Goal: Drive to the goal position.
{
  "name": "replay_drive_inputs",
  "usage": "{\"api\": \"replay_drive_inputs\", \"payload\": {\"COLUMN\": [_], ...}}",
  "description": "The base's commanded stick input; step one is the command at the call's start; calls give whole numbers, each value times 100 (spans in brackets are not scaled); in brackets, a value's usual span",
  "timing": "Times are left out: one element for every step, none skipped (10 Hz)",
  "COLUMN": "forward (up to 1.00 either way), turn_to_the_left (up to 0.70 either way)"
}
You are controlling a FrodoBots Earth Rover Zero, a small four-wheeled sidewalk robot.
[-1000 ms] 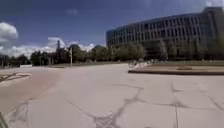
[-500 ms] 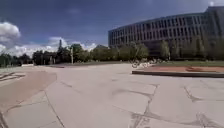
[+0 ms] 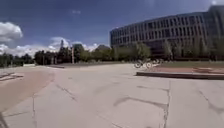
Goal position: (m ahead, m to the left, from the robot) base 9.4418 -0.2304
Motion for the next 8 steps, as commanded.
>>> {"api": "replay_drive_inputs", "payload": {"forward": [85, 85, 85, 85, 85, 85, 85, 85], "turn_to_the_left": [1, 1, 1, 1, 1, 1, 1, 1]}}
